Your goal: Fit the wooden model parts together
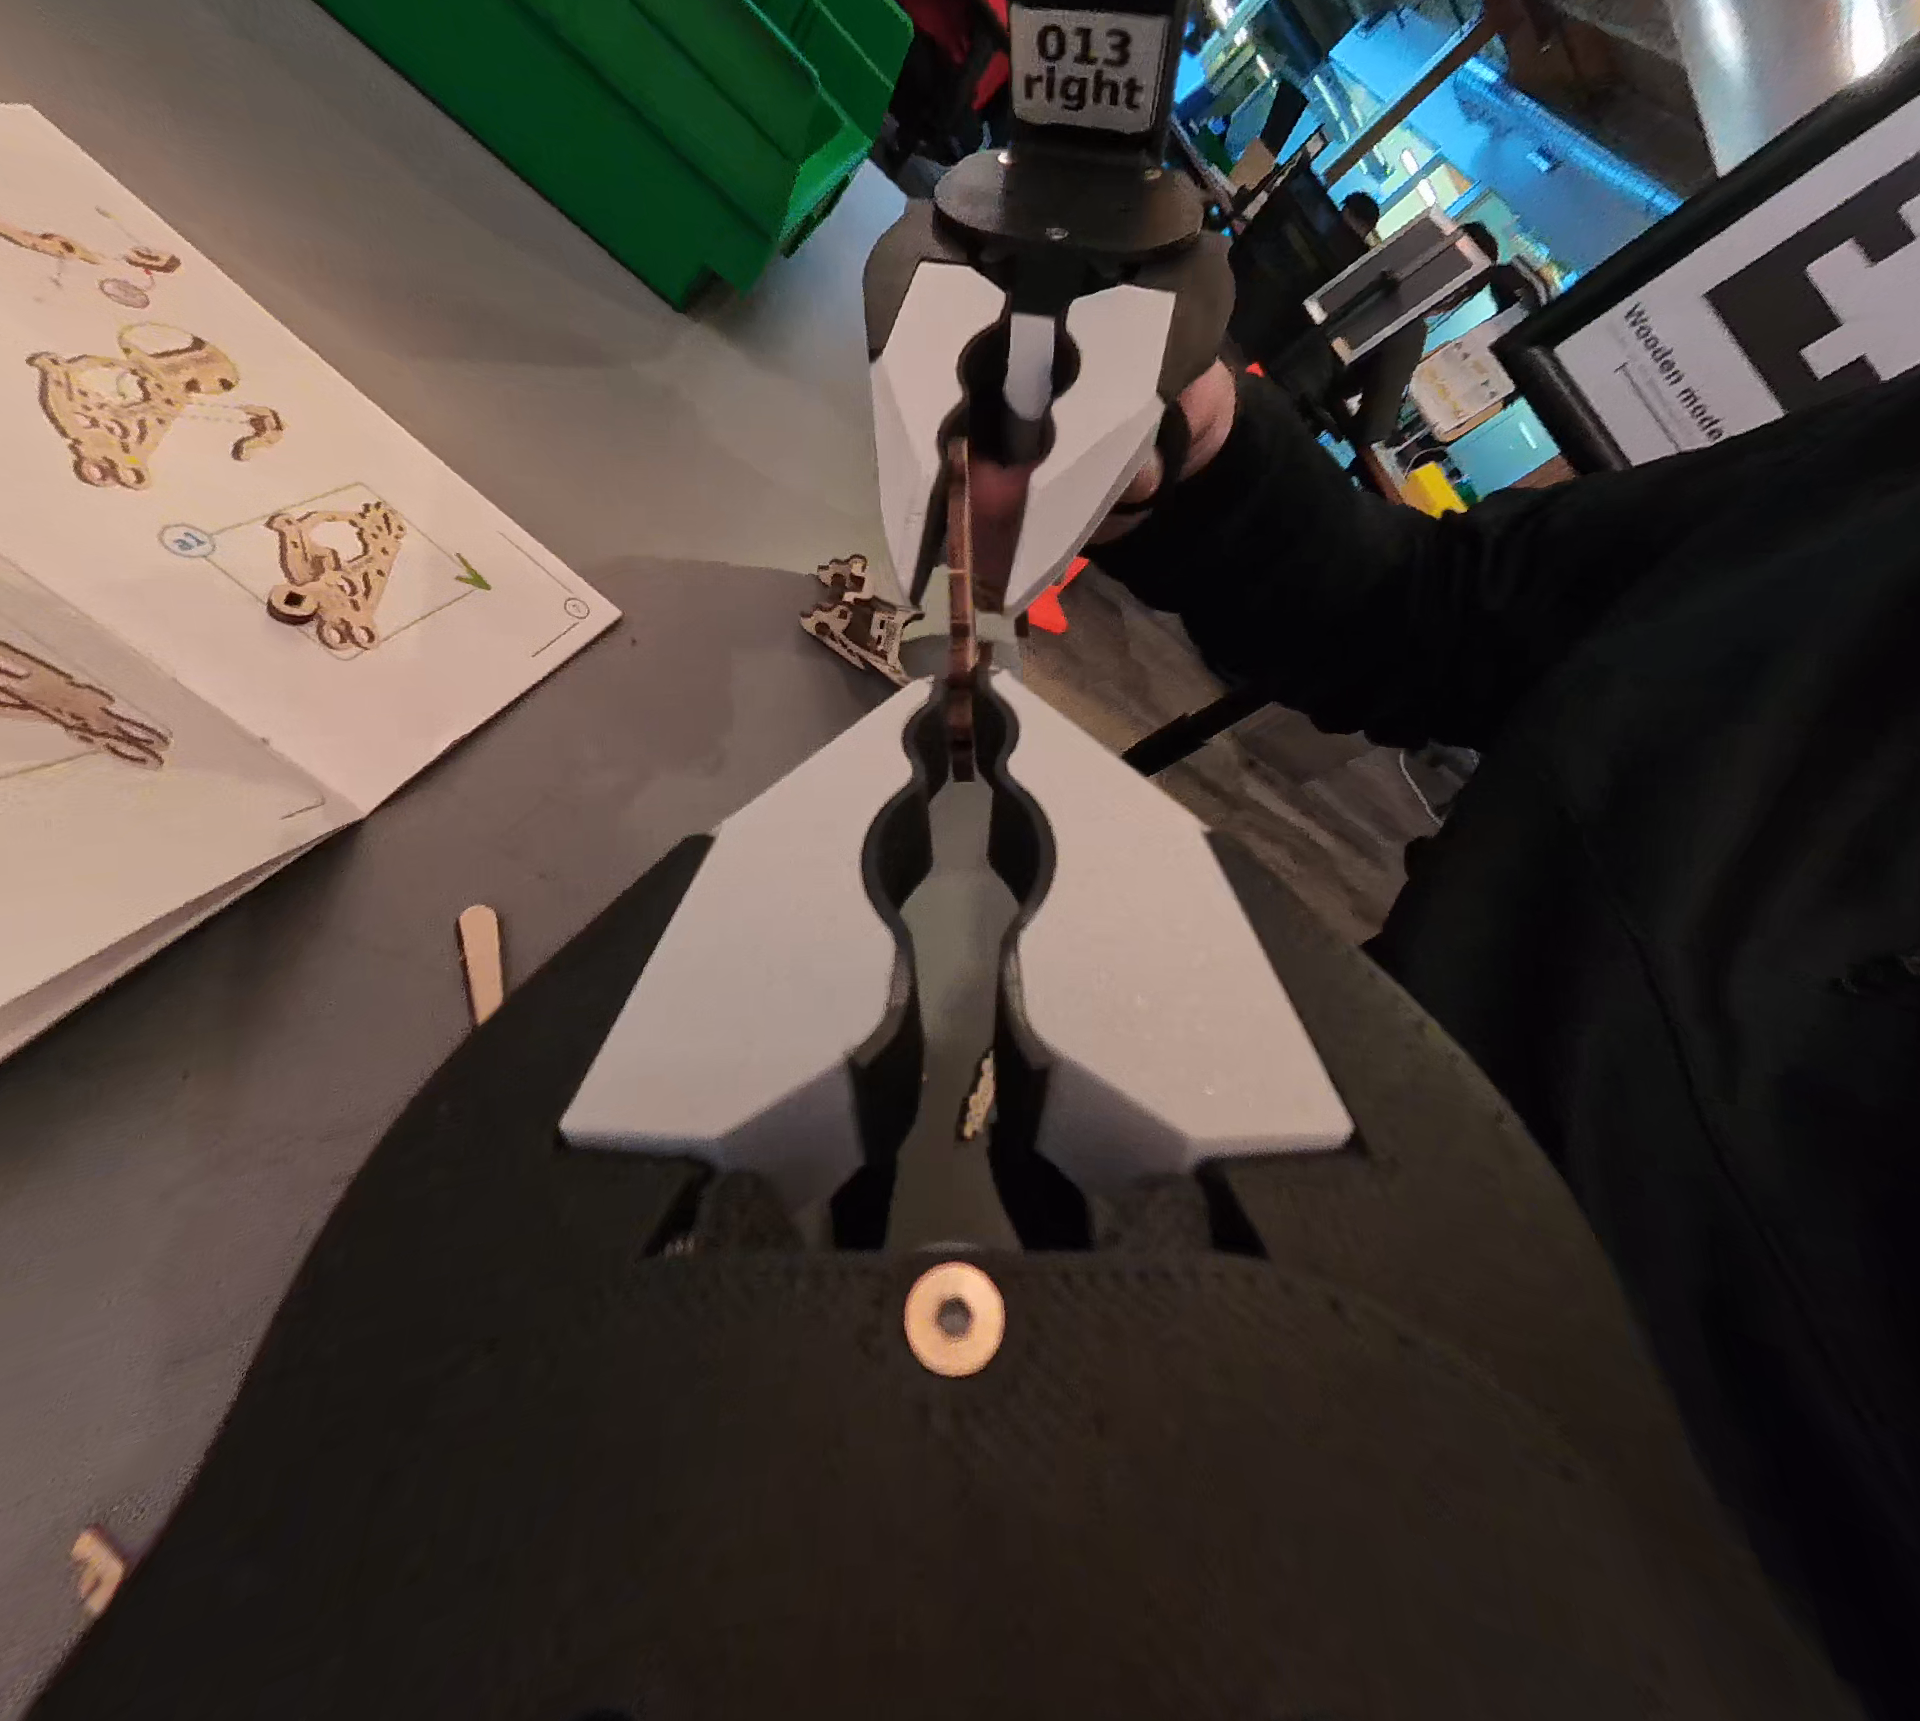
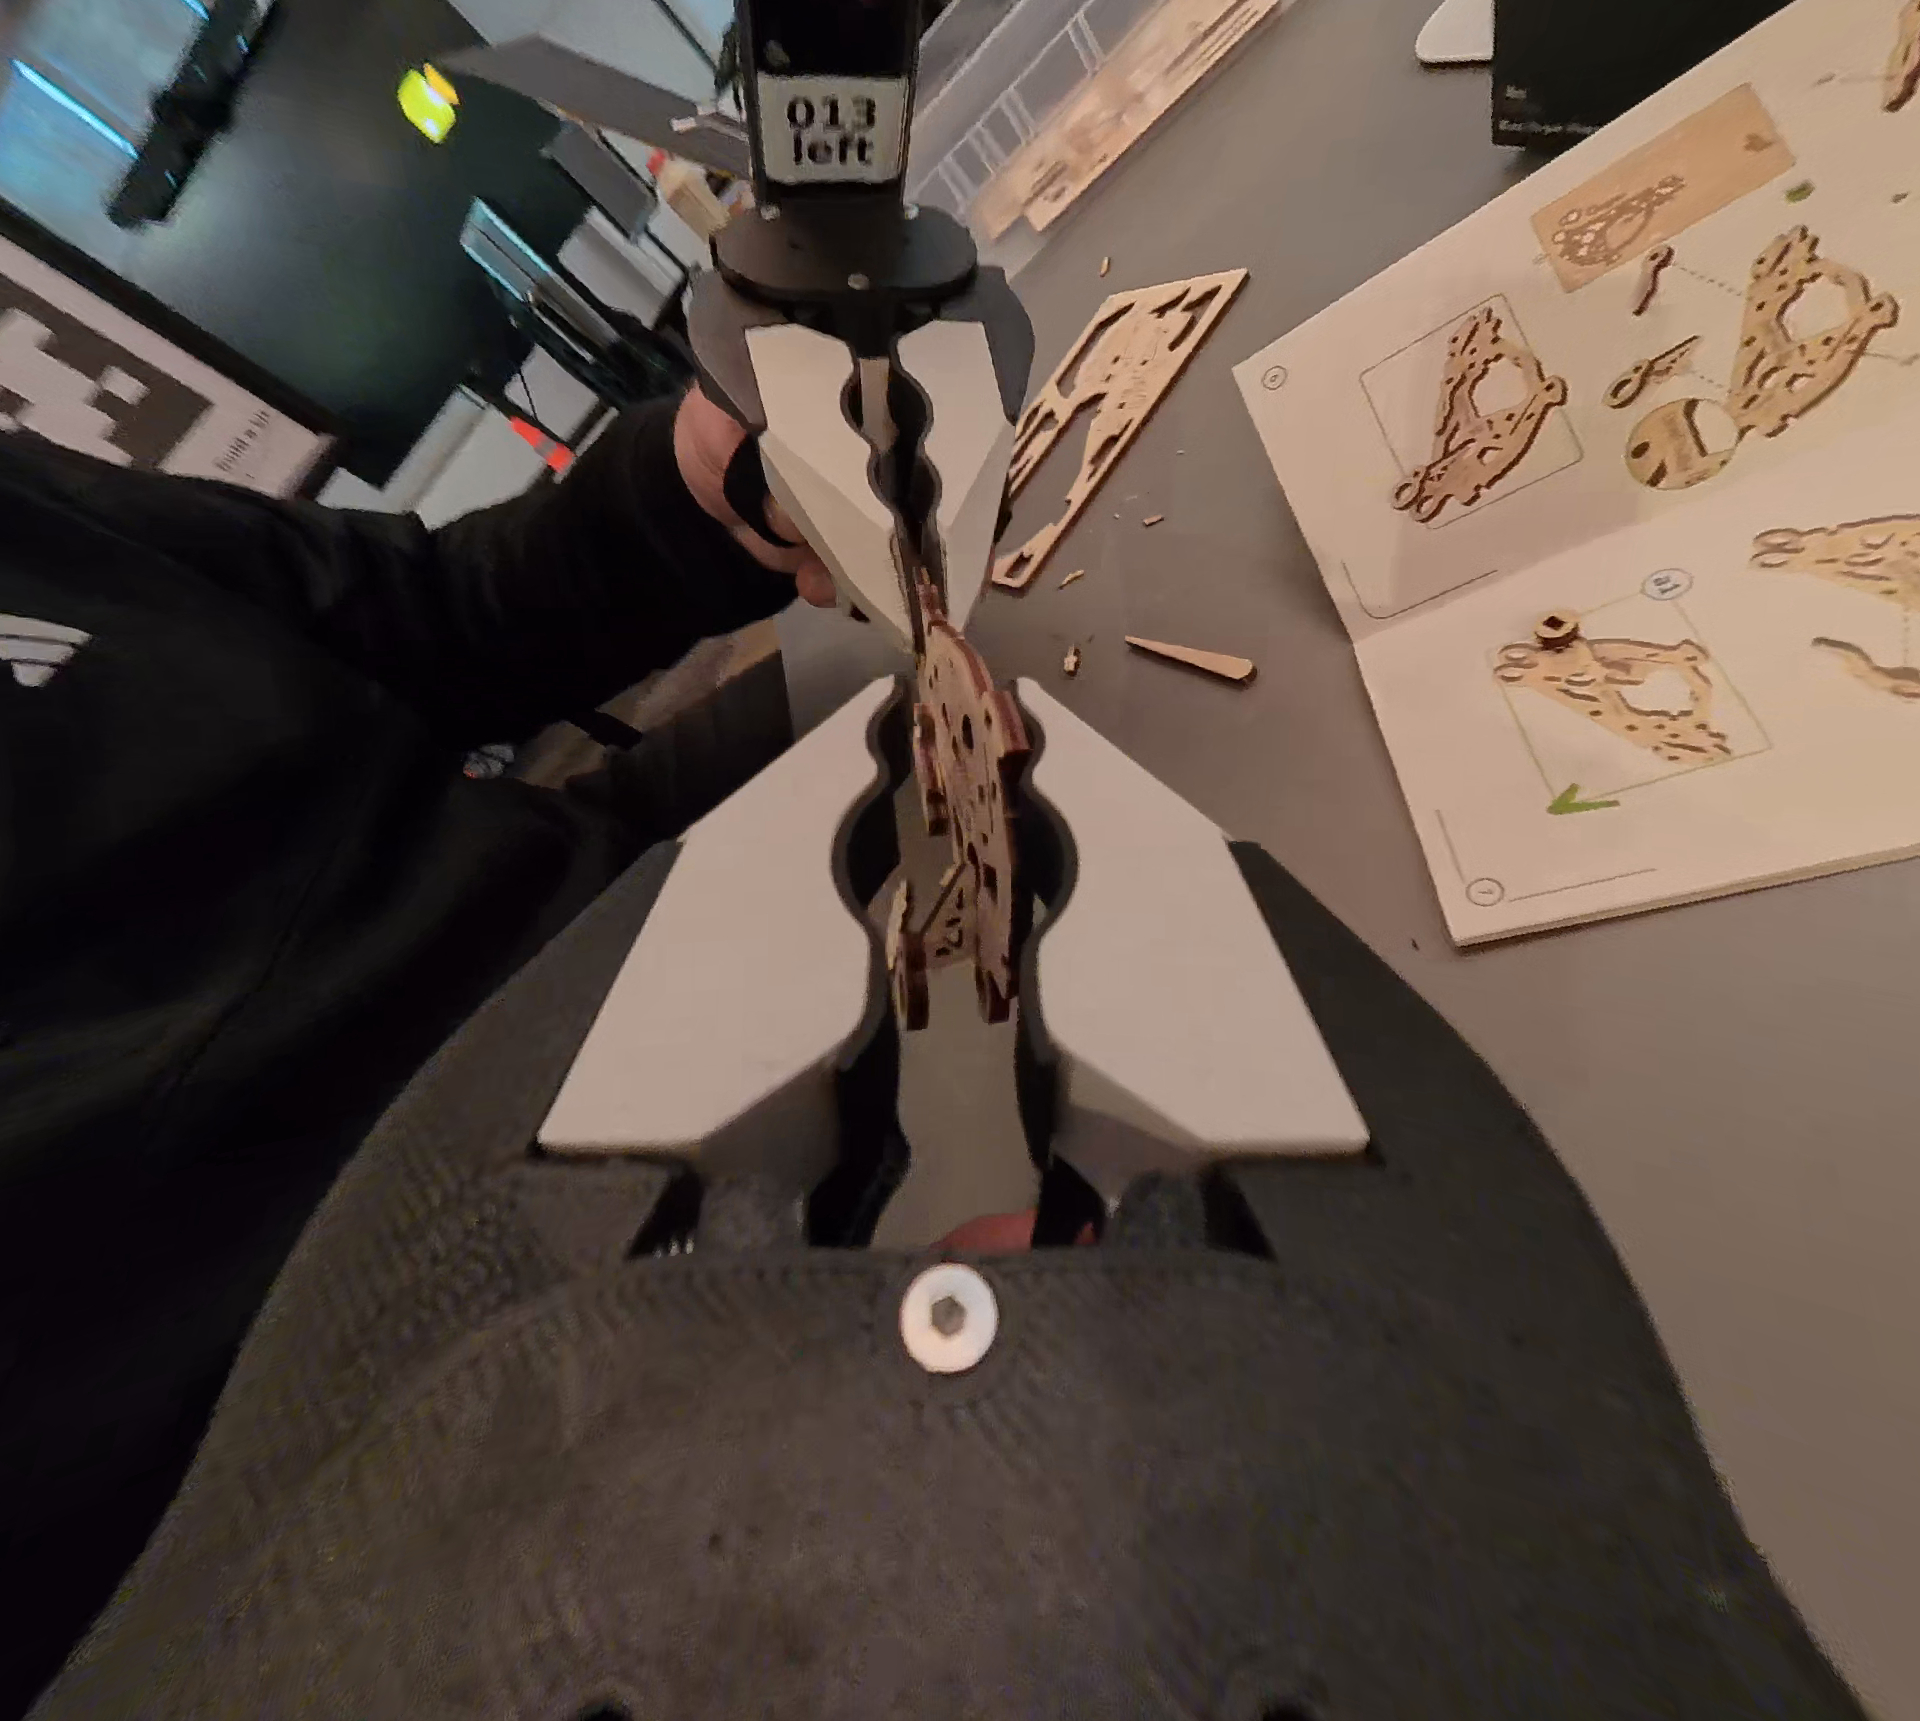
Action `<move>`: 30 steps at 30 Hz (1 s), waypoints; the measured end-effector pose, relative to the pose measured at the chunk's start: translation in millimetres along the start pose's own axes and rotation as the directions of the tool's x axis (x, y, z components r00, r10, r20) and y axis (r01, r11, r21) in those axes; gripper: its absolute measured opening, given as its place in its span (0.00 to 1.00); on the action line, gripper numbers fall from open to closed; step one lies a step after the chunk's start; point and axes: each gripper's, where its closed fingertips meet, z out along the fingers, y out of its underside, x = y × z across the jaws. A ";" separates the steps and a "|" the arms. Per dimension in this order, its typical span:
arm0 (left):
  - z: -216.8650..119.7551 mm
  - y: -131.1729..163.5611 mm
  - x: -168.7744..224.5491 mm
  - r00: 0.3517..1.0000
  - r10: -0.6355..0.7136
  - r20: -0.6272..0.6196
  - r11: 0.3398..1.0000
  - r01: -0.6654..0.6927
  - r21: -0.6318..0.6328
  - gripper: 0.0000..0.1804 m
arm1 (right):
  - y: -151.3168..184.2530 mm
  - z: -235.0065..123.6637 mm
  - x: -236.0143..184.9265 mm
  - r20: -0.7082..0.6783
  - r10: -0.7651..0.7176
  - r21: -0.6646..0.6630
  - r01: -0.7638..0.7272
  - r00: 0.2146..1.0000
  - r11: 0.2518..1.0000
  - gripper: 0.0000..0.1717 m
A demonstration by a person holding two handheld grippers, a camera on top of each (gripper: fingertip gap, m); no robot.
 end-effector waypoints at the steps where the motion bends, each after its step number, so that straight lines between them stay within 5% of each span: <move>1: 0.0 -0.6 -1.3 1.000 -0.010 0.002 1.000 0.010 0.006 0.01 | -2.4 -2.6 1.1 0.004 0.021 0.017 -0.021 1.000 1.000 0.07; 25: 4.4 -1.9 -15.3 0.993 0.039 0.110 0.999 -0.040 0.007 0.02 | 0.4 -2.2 15.3 -0.157 -0.123 -0.067 0.114 0.980 0.991 0.03; 30: 2.7 -5.6 5.5 0.997 0.072 -0.022 0.997 -0.071 0.019 0.01 | -2.7 -5.6 -9.6 0.047 -0.171 -0.049 0.173 0.984 0.984 0.00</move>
